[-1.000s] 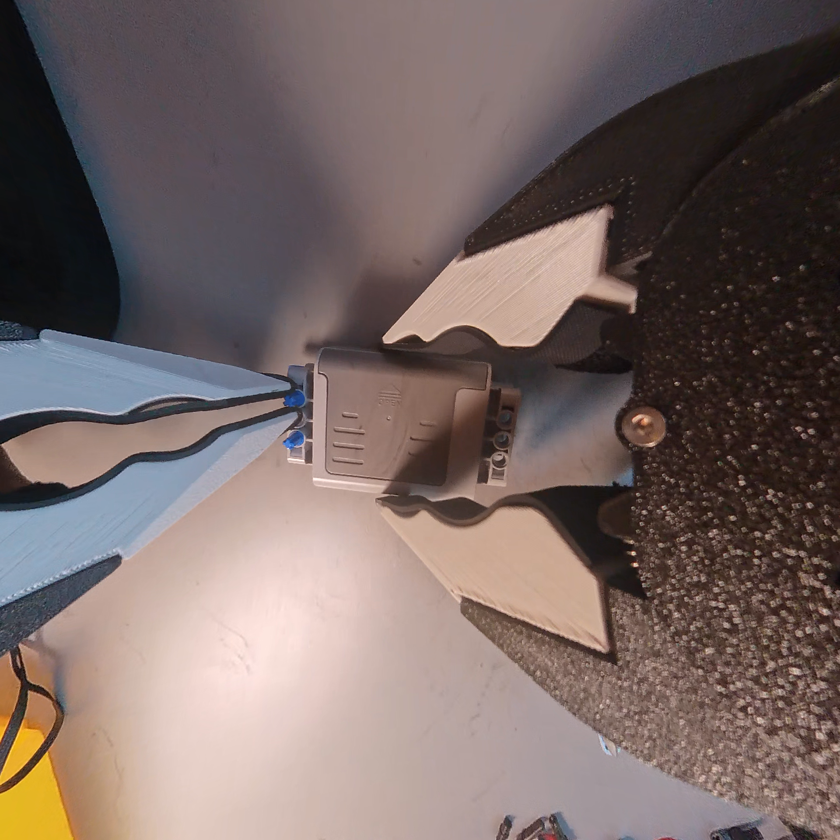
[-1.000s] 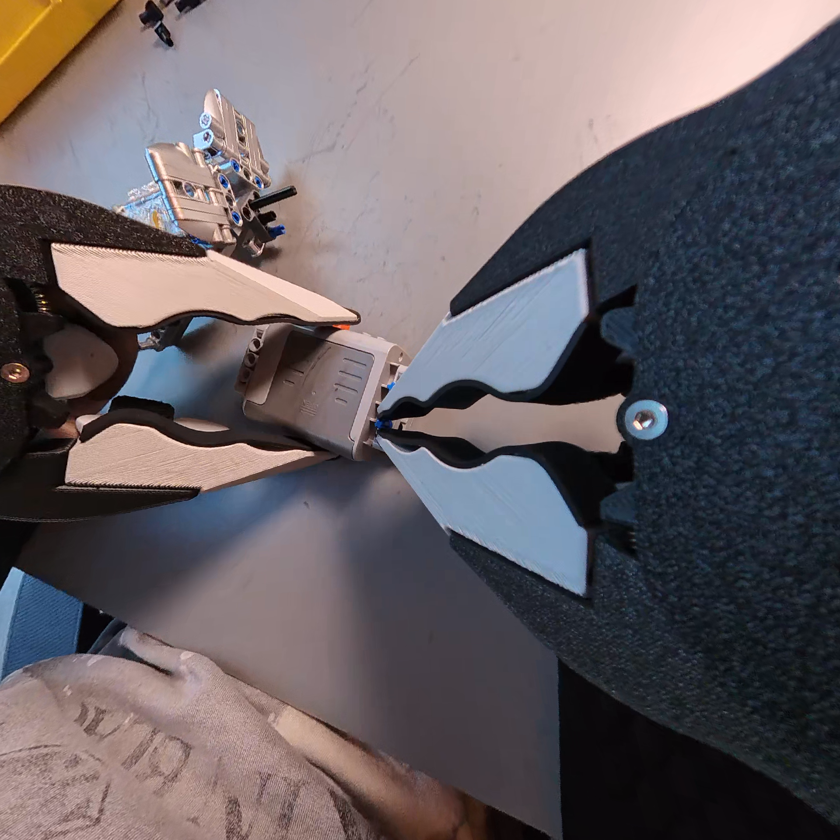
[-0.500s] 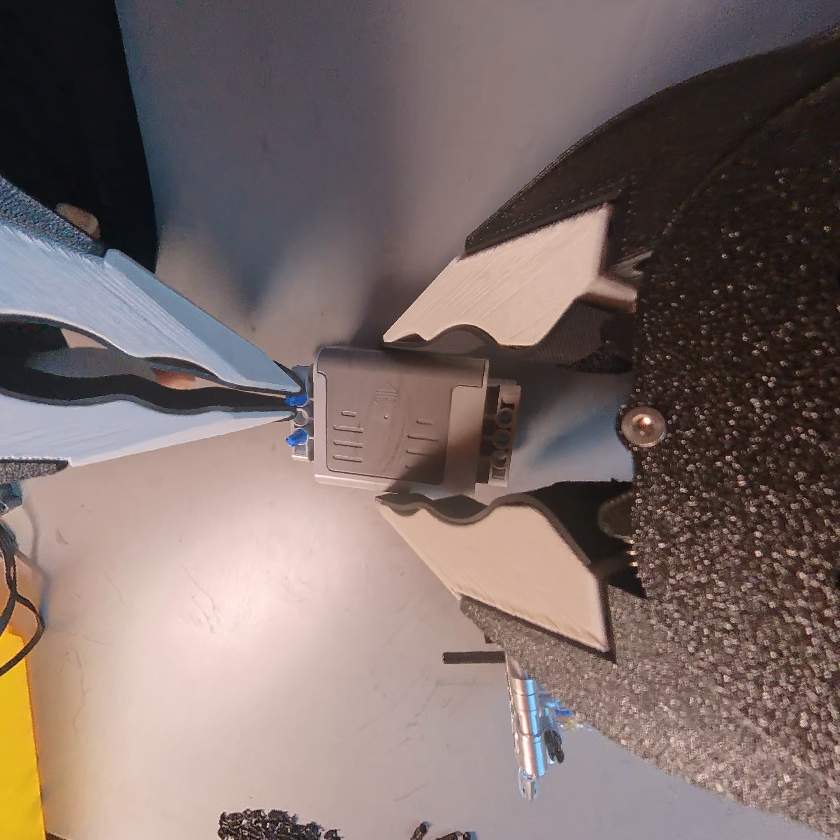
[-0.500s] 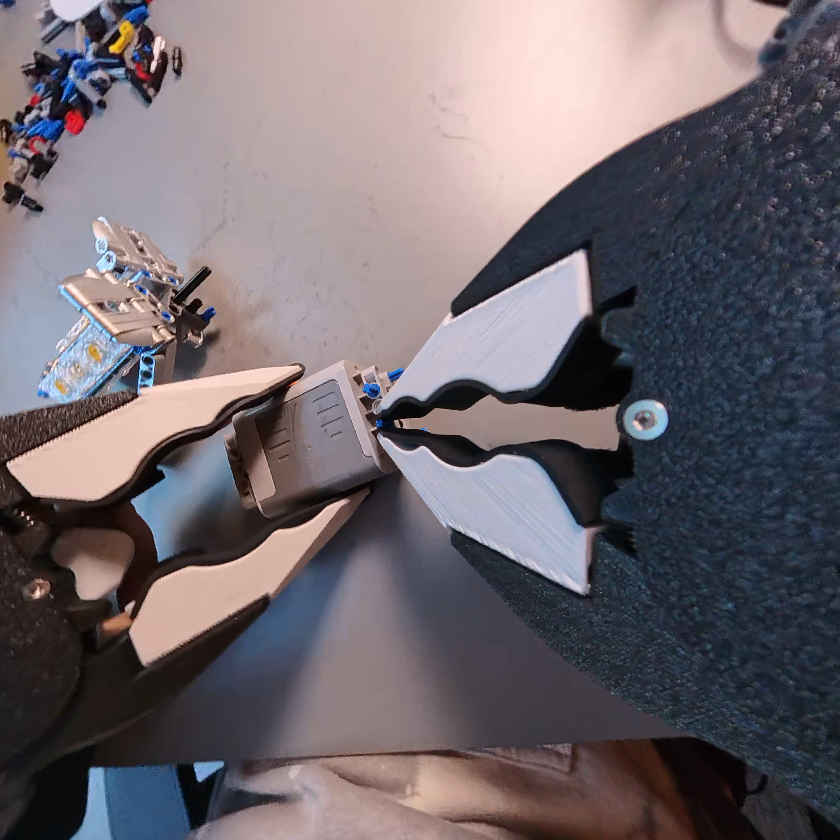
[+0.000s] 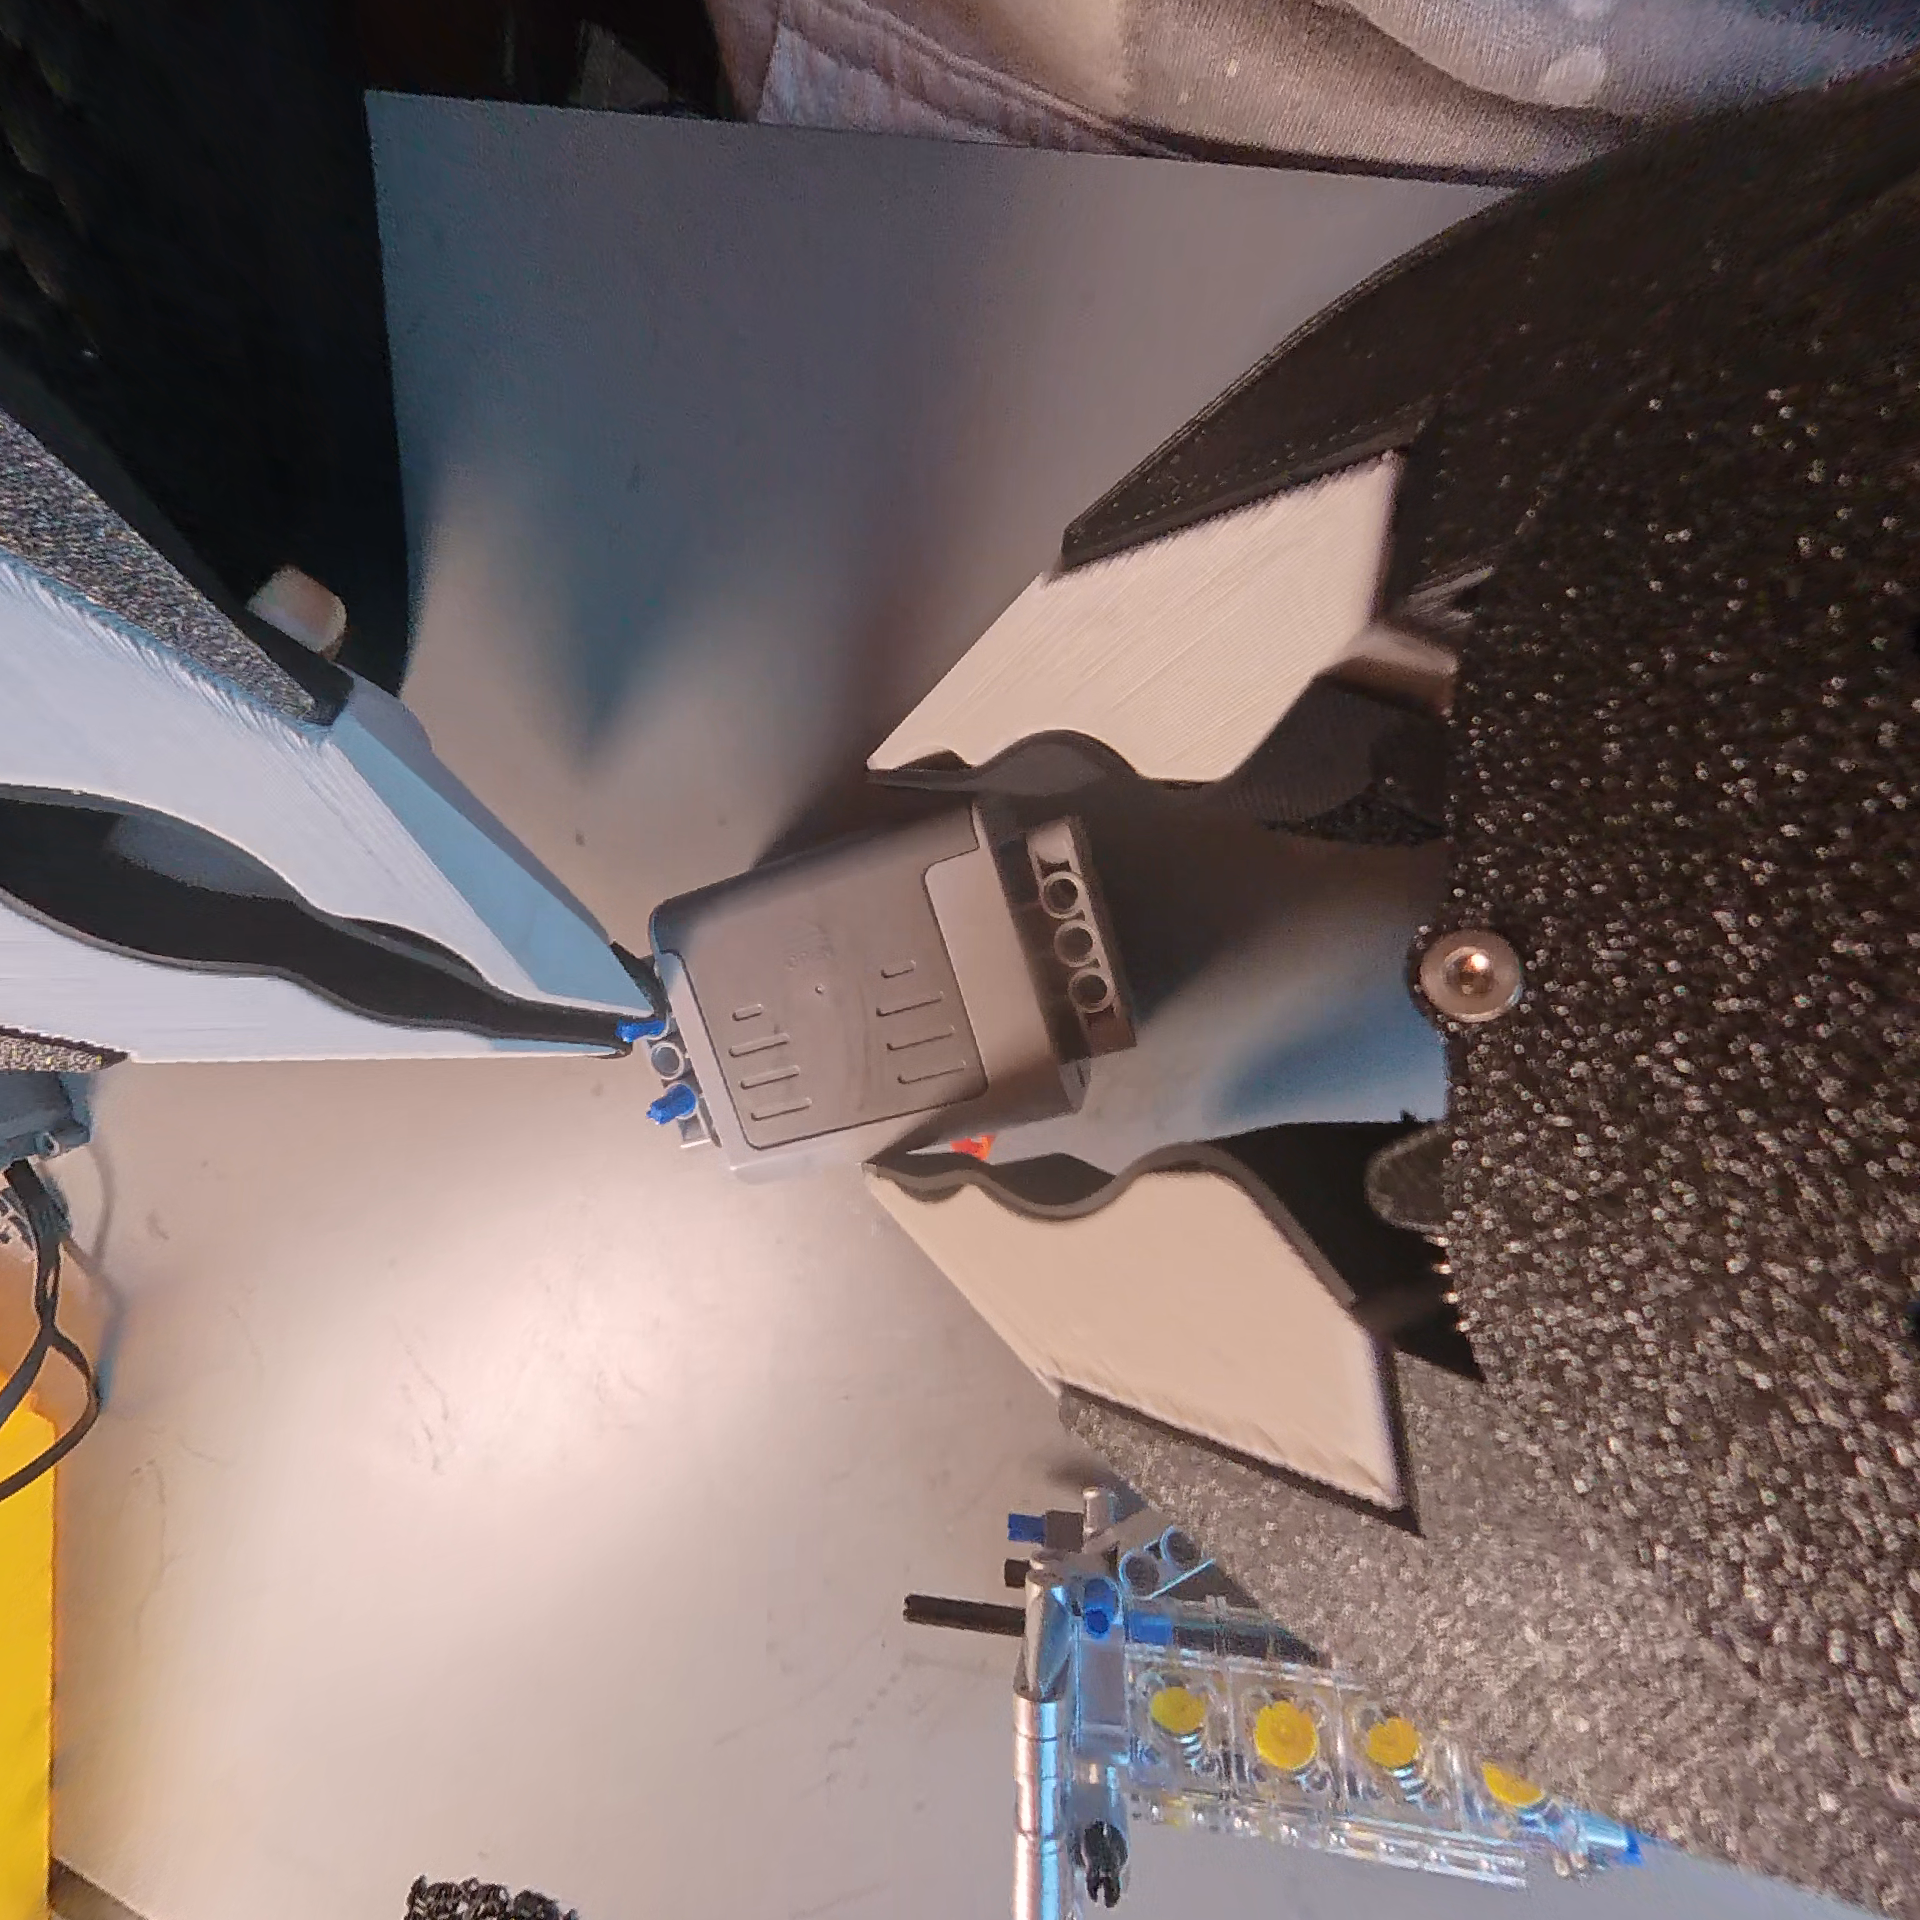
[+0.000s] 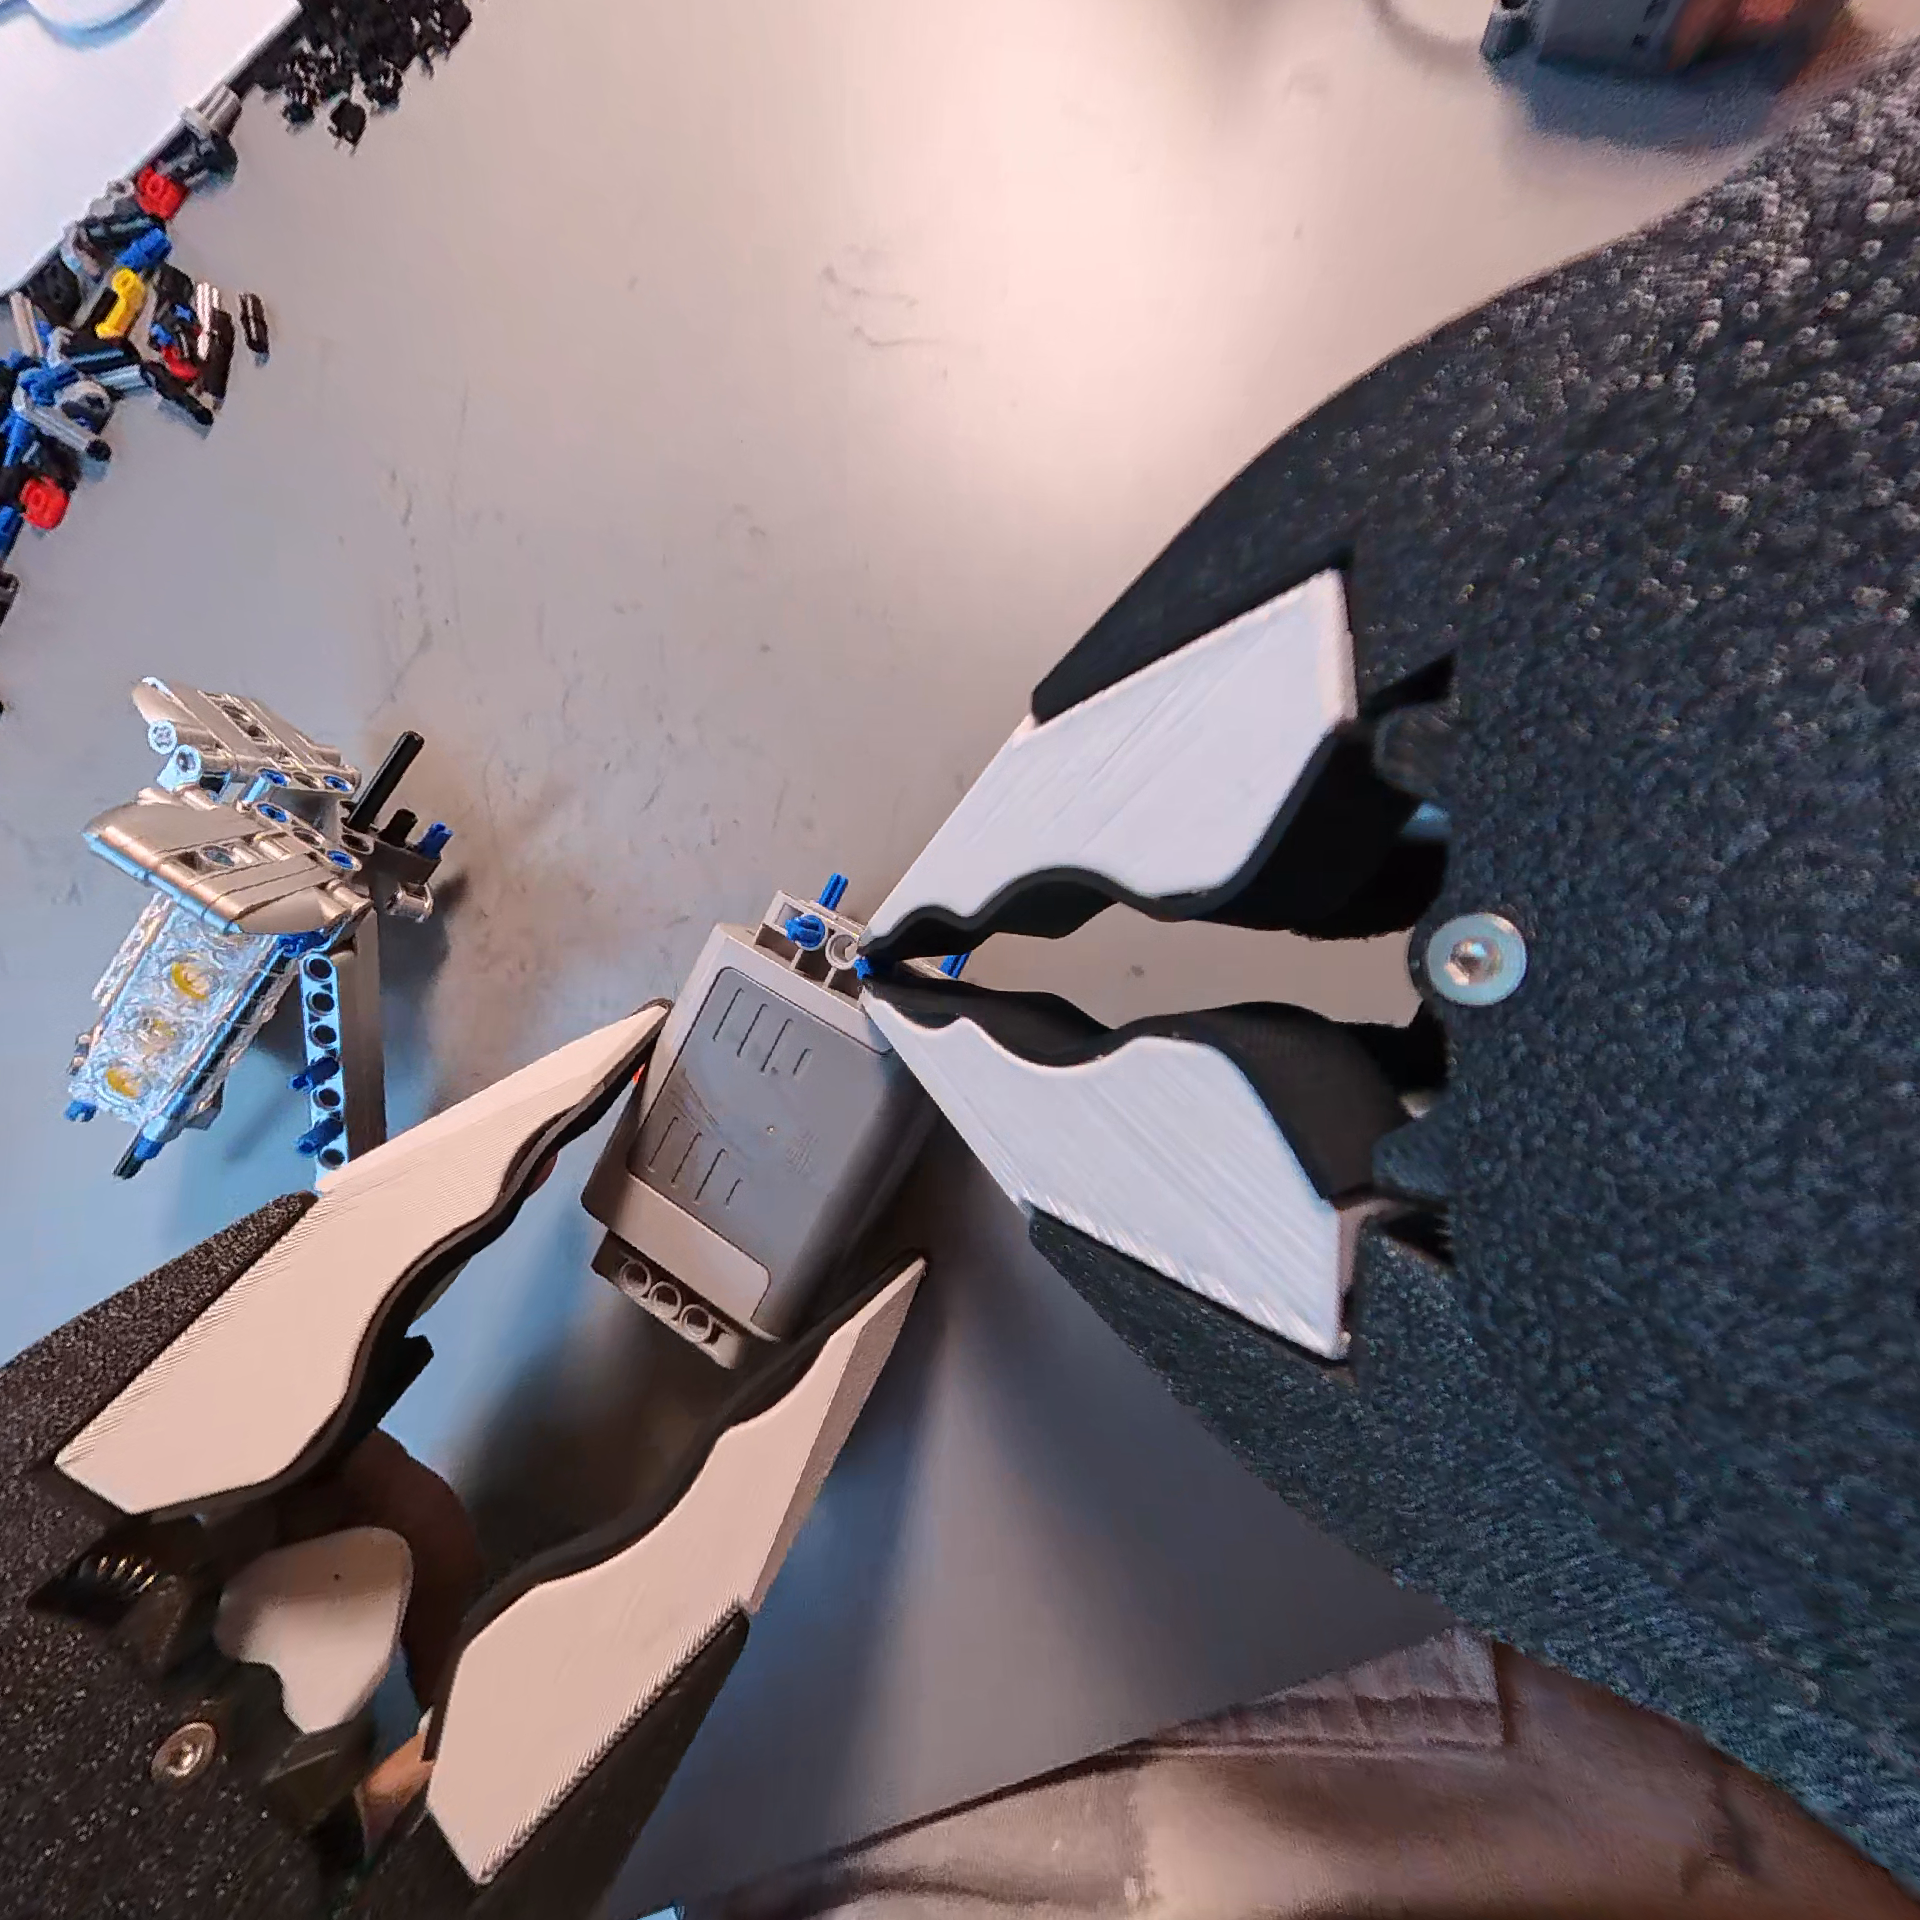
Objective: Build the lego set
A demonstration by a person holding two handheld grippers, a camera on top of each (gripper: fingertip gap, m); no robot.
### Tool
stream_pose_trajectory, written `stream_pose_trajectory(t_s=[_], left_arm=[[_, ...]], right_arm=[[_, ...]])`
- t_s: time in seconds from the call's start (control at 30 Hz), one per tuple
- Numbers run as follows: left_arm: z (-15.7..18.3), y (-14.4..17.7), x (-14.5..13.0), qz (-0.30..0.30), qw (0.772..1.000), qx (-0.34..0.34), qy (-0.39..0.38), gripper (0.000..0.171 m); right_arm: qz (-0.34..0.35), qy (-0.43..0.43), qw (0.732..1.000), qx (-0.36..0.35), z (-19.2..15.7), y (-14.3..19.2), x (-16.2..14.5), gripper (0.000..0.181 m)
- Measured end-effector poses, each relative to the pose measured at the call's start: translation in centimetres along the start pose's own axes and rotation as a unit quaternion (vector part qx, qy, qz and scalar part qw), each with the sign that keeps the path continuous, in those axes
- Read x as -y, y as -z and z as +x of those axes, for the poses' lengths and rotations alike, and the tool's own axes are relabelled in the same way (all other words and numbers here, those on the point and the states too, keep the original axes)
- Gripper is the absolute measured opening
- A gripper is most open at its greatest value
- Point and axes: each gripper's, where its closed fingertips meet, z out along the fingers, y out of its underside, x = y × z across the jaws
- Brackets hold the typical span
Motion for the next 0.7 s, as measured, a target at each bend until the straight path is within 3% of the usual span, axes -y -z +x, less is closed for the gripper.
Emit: stream_pose_trajectory(t_s=[0.37, 0.47, 0.7], left_arm=[[1.9, 0.7, -0.2, 0.009, 1.0, -0.009, -0.008, 0.071], [2.1, 0.9, -0.2, 0.018, 1.0, -0.012, -0.012, 0.064], [2.2, 1.0, -0.1, 0.026, 0.999, -0.038, -0.01, 0.061]], right_arm=[[-0.004, -0.029, 0.997, -0.064, 0.7, 0.1, -0.1, 0.0], [-0.004, -0.036, 0.998, -0.043, 0.6, 0.1, -0.2, 0.0], [0.006, 0.058, 0.997, 0.053, 0.6, 1.3, 0.4, 0.009]])
